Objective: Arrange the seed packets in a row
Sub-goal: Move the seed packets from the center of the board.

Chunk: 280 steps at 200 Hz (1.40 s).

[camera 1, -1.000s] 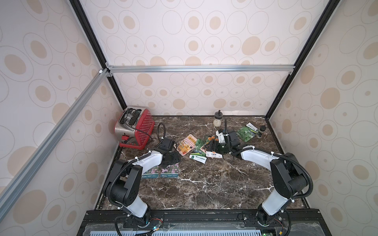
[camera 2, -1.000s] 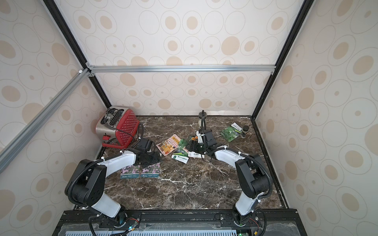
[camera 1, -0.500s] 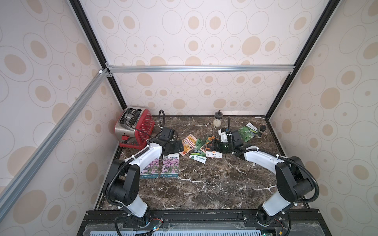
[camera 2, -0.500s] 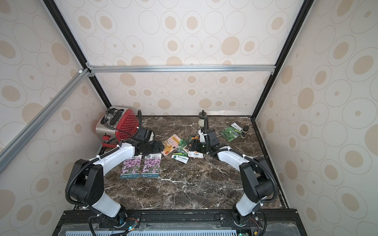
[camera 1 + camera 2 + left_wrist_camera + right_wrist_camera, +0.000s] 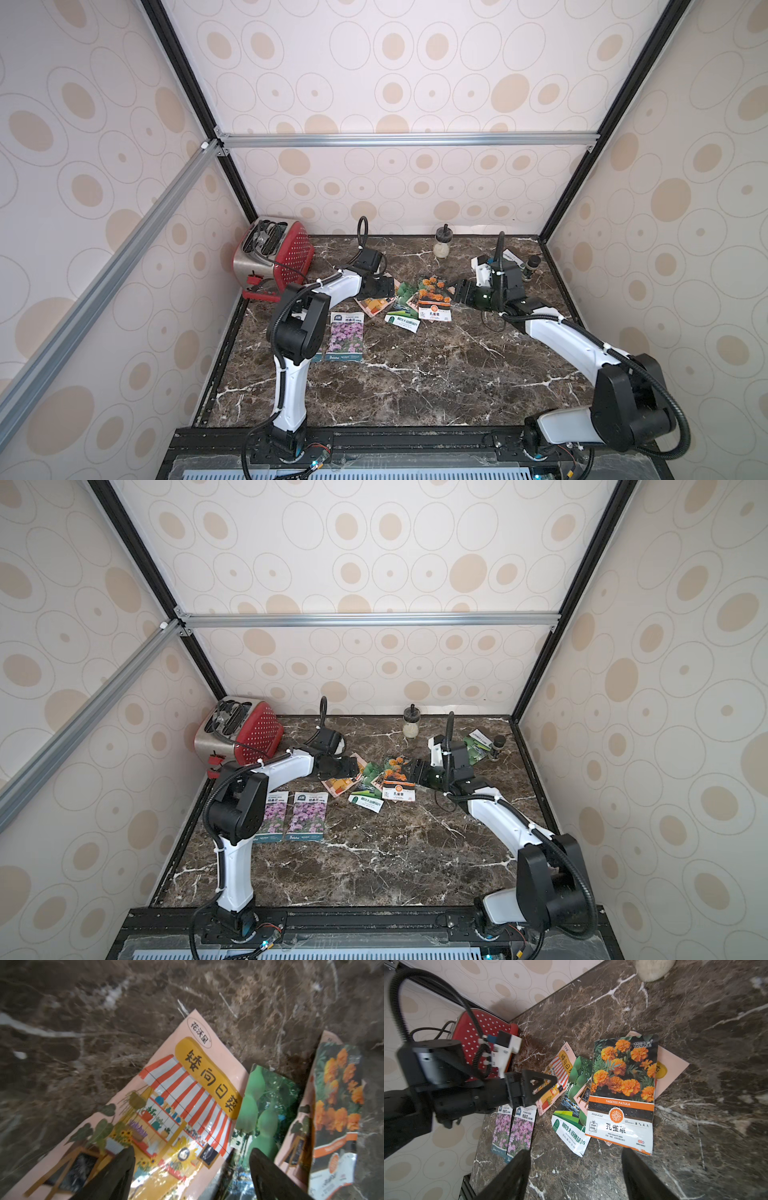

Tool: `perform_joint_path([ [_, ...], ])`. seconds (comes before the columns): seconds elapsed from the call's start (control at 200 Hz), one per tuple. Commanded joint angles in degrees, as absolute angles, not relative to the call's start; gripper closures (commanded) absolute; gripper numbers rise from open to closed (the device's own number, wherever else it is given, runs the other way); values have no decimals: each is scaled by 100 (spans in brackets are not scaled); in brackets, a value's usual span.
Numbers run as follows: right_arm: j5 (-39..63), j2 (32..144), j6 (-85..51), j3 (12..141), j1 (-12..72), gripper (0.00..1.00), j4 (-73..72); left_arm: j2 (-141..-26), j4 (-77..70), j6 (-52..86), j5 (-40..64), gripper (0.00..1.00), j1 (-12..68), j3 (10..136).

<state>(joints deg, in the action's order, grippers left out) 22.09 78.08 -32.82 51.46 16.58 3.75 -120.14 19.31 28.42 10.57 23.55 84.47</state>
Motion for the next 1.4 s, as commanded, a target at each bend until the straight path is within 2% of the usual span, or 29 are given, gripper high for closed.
perform_joint_path([
  [0.0,2052,7473,-3054,5011,1635,27,770,-12265,1941,2671,1059,13,2399,8750],
  [0.381,2030,6787,-3128,4712,1125,27,1001,-13182,1493,3346,1654,14,3233,9244],
  [0.731,2048,6386,-3068,4527,694,27,1309,-14119,1185,4029,2147,14,3893,10770],
  [1.052,1951,6563,-3097,4410,646,28,1171,-13065,1035,3816,1985,13,3772,10482],
  [1.397,2243,7431,-3246,4416,650,29,802,-12464,1246,3277,1906,13,3486,9751],
])
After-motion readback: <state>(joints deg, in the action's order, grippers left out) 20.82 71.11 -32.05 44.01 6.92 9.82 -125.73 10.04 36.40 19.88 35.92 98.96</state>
